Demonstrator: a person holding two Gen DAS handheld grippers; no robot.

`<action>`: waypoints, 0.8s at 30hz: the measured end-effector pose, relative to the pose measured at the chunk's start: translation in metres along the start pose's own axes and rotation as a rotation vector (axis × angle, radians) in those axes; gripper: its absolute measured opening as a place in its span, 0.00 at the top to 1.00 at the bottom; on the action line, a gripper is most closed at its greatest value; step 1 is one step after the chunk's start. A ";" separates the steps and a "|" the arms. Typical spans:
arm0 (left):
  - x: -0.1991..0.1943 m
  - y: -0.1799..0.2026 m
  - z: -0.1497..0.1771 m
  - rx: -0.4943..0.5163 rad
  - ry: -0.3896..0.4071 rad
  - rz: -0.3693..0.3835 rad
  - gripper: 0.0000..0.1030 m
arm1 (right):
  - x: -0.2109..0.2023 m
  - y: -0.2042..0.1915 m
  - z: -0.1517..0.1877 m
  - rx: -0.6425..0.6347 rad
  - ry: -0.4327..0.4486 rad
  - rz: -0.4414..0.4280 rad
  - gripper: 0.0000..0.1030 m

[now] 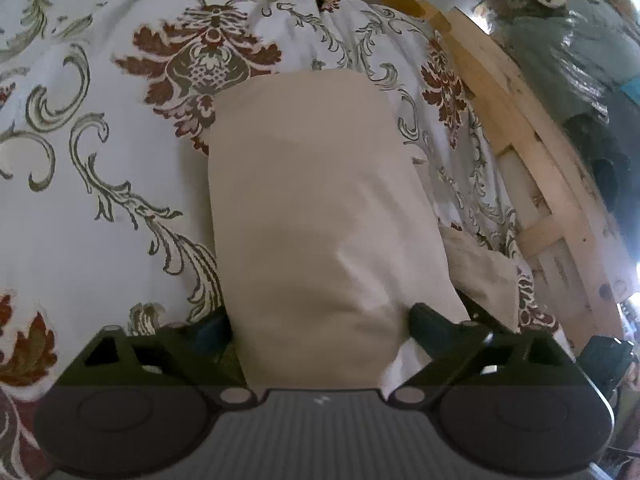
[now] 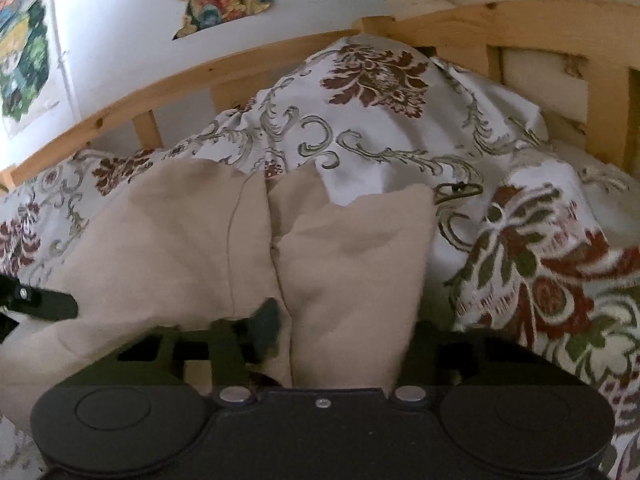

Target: Fold large clothes

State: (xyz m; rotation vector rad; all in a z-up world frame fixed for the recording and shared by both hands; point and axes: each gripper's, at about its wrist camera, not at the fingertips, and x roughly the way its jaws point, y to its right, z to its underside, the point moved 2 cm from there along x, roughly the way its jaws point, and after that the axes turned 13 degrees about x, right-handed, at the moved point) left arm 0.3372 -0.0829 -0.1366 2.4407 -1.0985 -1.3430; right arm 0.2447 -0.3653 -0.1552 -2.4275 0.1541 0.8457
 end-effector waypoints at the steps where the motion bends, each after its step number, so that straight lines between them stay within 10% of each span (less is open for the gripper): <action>1: -0.001 0.003 -0.001 0.011 0.000 -0.012 0.16 | -0.001 0.001 0.000 0.015 0.002 -0.005 0.73; 11: -0.038 0.051 0.005 0.191 0.089 -0.167 0.43 | -0.032 -0.035 0.005 -0.131 0.099 -0.056 0.91; 24: -0.118 0.005 -0.058 0.346 0.172 -0.362 0.44 | -0.010 -0.160 -0.011 -0.358 0.216 -0.250 0.94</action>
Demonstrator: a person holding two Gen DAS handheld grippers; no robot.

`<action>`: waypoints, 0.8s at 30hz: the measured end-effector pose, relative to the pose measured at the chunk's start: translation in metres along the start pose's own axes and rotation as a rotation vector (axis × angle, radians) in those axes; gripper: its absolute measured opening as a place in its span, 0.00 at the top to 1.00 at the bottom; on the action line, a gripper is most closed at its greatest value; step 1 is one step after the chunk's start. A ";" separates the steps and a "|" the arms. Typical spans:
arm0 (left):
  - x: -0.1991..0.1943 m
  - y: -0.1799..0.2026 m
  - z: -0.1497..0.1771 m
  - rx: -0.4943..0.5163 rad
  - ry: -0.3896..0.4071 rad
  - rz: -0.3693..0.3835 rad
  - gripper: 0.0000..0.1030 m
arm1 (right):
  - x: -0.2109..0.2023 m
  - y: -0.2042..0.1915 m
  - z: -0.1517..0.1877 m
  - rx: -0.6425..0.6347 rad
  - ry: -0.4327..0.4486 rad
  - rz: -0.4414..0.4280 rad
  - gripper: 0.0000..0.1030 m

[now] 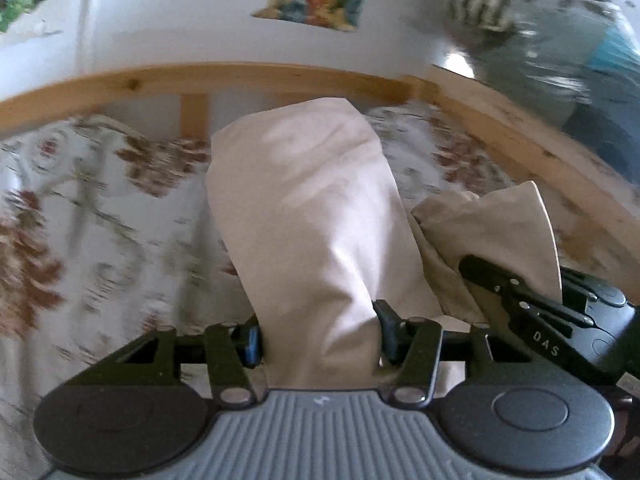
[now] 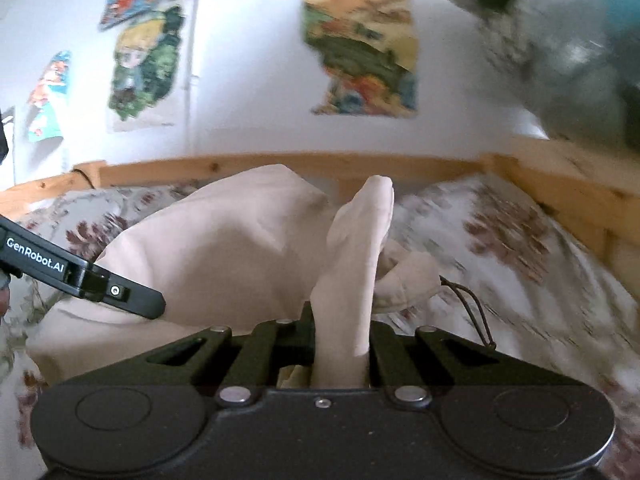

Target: Fold large clothes

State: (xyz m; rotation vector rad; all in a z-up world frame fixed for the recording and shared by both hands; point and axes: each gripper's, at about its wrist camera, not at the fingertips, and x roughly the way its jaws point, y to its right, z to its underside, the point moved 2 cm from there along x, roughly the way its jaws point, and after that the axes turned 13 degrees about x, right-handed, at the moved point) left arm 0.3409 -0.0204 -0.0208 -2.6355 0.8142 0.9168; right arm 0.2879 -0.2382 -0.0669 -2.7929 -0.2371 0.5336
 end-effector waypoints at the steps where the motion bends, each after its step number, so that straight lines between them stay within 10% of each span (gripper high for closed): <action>1: 0.001 -0.013 -0.001 -0.001 -0.010 -0.020 0.44 | 0.011 -0.010 -0.002 -0.001 0.001 -0.015 0.94; 9: 0.037 -0.081 0.053 -0.186 -0.103 -0.091 0.32 | 0.104 -0.036 0.026 0.065 -0.152 -0.015 0.89; 17: 0.033 -0.076 0.047 -0.210 -0.116 -0.134 0.14 | 0.103 -0.006 0.031 0.161 -0.163 0.017 0.64; 21: 0.021 -0.061 0.046 -0.197 -0.102 -0.189 0.04 | 0.084 -0.004 0.024 0.148 -0.130 0.021 0.27; 24: 0.005 -0.045 0.041 -0.167 -0.057 -0.218 0.01 | 0.067 -0.004 0.017 0.124 -0.103 0.023 0.22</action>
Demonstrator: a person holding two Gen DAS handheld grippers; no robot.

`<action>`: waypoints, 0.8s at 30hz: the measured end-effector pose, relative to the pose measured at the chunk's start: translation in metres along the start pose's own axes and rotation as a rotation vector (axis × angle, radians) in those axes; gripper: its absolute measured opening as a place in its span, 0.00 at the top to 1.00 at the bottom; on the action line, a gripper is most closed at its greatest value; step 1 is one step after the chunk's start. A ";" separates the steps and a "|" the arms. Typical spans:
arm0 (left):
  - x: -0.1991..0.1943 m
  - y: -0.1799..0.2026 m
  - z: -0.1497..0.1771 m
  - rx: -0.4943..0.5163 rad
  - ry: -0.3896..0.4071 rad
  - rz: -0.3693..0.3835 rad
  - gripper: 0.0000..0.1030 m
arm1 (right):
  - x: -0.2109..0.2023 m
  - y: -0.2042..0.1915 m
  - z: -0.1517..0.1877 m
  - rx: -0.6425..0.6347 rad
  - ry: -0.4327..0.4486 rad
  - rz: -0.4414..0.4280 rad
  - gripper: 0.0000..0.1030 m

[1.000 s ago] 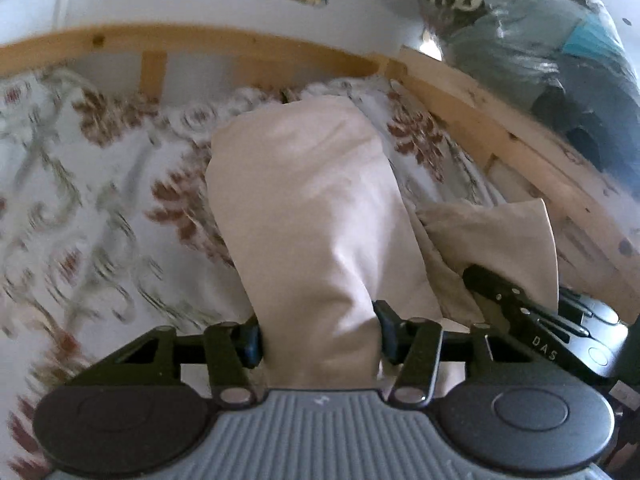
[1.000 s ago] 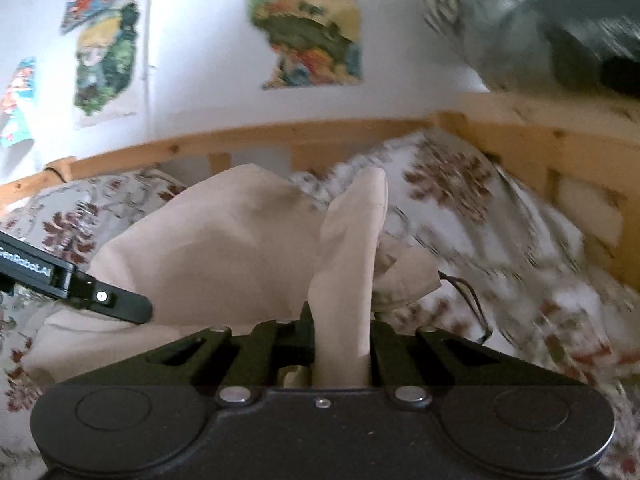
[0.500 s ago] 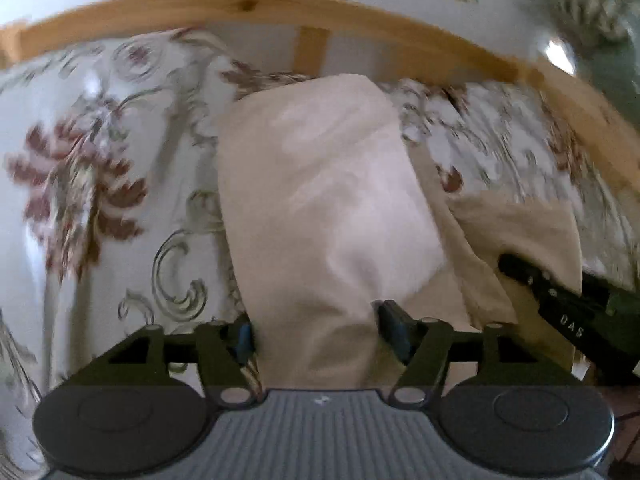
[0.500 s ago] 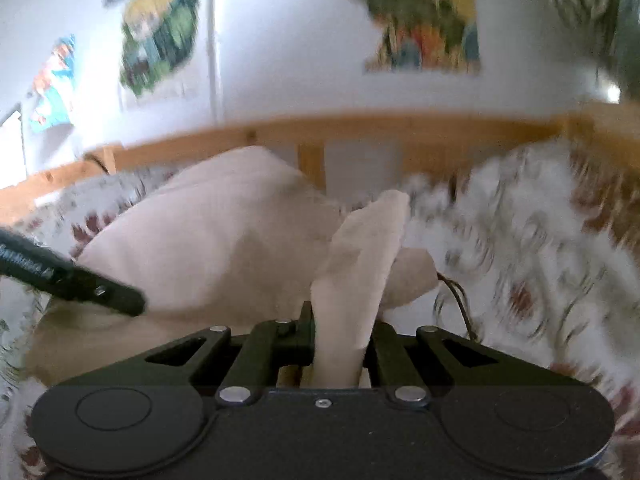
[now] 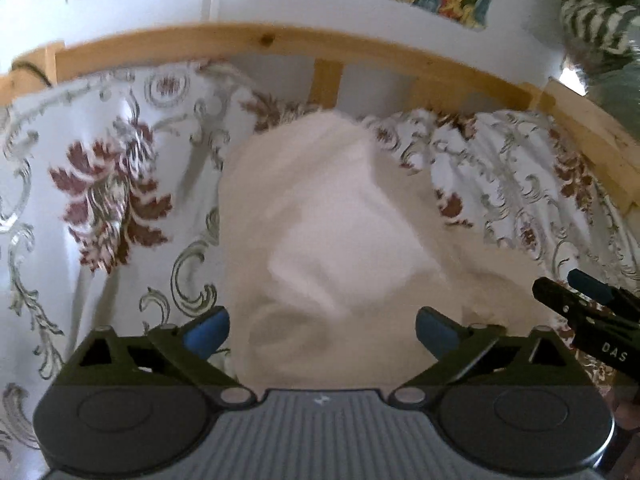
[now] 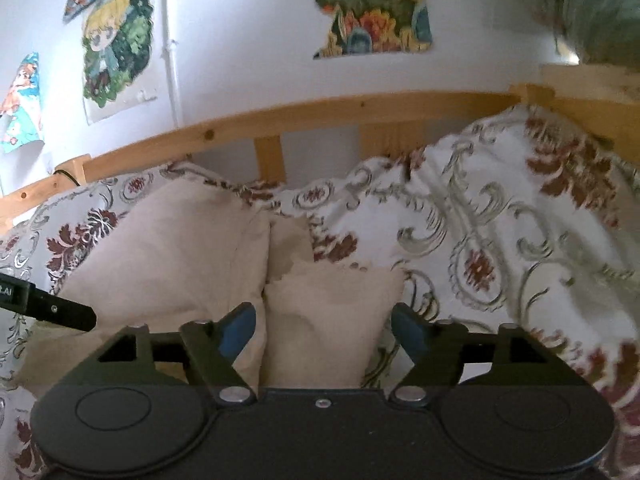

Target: Fold large clothes

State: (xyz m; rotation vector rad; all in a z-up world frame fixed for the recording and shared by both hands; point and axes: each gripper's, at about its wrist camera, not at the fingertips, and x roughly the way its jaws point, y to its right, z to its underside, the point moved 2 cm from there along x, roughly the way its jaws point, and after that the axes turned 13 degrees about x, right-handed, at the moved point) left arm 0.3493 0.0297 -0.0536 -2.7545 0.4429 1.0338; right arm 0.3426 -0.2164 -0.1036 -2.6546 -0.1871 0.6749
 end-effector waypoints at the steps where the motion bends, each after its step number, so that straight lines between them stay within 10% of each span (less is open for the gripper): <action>1: -0.007 0.003 -0.001 0.007 0.016 -0.004 0.01 | -0.007 0.000 -0.003 -0.004 0.009 -0.002 0.19; 6: -0.045 0.021 -0.006 0.046 0.080 -0.023 0.01 | -0.052 0.004 -0.012 0.011 0.093 -0.029 0.01; 18: -0.149 0.046 0.025 0.045 0.165 -0.268 0.01 | -0.166 -0.008 -0.014 0.028 0.252 -0.040 0.01; 24: -0.191 0.051 0.070 0.041 0.199 -0.266 0.01 | -0.231 -0.017 0.013 0.079 0.298 -0.024 0.01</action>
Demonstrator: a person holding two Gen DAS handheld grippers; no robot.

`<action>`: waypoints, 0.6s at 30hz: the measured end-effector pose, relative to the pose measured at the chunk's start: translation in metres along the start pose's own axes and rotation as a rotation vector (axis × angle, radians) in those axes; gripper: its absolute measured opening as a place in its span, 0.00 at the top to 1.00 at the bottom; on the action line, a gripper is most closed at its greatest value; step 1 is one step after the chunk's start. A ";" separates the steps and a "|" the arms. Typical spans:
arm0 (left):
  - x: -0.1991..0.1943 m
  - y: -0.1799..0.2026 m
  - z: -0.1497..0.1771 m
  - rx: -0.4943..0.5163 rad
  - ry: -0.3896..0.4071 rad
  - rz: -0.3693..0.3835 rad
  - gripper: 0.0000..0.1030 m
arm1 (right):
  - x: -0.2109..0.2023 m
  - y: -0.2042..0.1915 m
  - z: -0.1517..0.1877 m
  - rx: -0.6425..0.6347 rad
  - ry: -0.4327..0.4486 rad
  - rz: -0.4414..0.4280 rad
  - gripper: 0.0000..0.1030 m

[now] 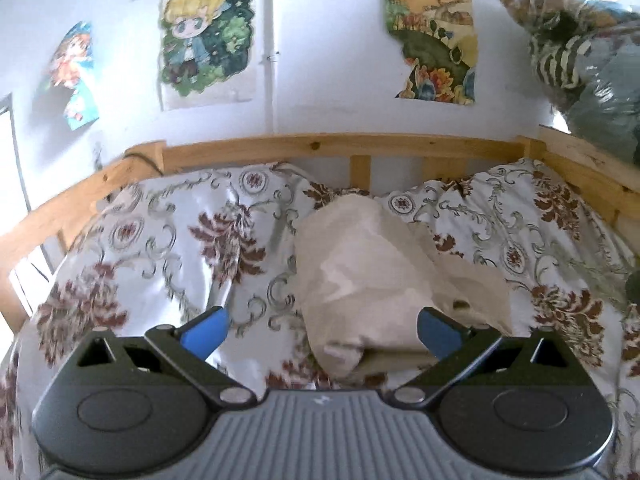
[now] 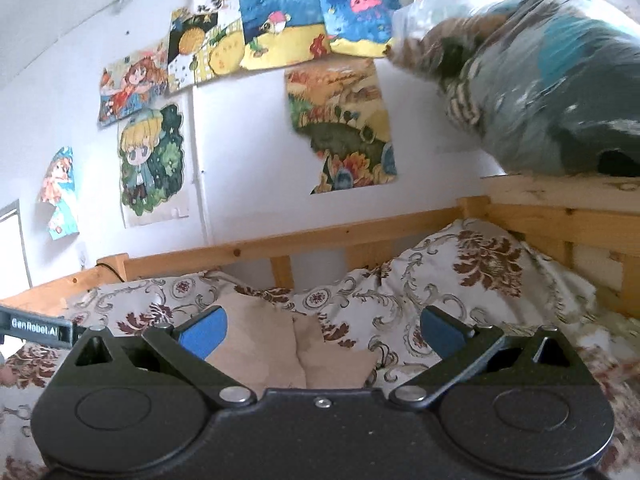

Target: Fold large clothes

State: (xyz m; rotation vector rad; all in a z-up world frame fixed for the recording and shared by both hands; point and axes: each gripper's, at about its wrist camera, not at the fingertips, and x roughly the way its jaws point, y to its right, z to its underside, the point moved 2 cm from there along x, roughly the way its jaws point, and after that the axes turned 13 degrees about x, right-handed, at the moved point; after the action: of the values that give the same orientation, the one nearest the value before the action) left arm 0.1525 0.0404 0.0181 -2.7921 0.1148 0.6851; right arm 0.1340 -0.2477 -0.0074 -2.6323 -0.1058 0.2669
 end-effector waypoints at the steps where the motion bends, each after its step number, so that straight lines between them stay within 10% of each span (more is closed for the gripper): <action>1: -0.006 -0.001 0.005 -0.016 -0.002 0.012 0.01 | -0.010 -0.001 0.002 0.010 -0.002 0.001 0.01; 18: -0.019 0.024 0.056 0.113 0.002 0.063 0.01 | -0.059 -0.013 0.054 -0.086 -0.073 0.080 0.01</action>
State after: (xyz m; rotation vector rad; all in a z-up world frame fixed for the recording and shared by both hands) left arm 0.1078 0.0325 -0.0268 -2.6917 0.2350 0.6684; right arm 0.0652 -0.2184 -0.0379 -2.7158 -0.0371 0.3942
